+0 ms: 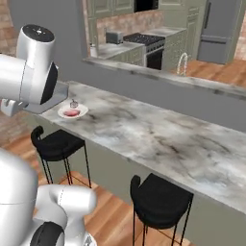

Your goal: Retrieve the tupperware and aluminum foil from the cabinet and place them on the dining counter near the plate with steak and garlic to prepare for storing leftovers.

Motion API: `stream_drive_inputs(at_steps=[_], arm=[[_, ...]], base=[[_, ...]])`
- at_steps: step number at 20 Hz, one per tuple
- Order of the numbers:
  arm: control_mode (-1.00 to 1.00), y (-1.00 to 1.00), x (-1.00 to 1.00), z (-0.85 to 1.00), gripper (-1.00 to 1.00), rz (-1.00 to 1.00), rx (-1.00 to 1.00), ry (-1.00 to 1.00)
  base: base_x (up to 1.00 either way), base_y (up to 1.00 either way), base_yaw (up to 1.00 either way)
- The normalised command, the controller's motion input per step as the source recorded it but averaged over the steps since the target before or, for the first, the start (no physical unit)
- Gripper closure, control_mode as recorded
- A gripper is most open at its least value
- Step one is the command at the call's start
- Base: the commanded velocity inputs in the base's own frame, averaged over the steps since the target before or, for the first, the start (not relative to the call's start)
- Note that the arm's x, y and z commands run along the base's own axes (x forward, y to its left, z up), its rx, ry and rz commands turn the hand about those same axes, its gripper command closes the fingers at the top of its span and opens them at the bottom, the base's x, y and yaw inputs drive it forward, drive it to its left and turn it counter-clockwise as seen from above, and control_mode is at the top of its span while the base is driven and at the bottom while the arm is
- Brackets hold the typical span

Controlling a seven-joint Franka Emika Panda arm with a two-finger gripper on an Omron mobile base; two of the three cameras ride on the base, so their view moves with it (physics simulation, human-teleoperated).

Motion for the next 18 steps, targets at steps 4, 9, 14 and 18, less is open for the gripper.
stream_drive_inputs(at_steps=[4,9,14,18], arm=[[1.0,0.0,0.0,0.0,1.0,0.0,0.0,0.0],[1.0,0.0,0.0,0.0,1.0,0.0,0.0,0.0],[1.0,0.0,0.0,0.0,1.0,0.0,0.0,0.0],[1.0,0.0,0.0,0.0,1.0,0.0,0.0,0.0]], base=[[0.52,1.0,-0.46],[0.48,1.0,-0.43],[0.5,1.0,-0.42],[0.54,1.0,-0.4]])
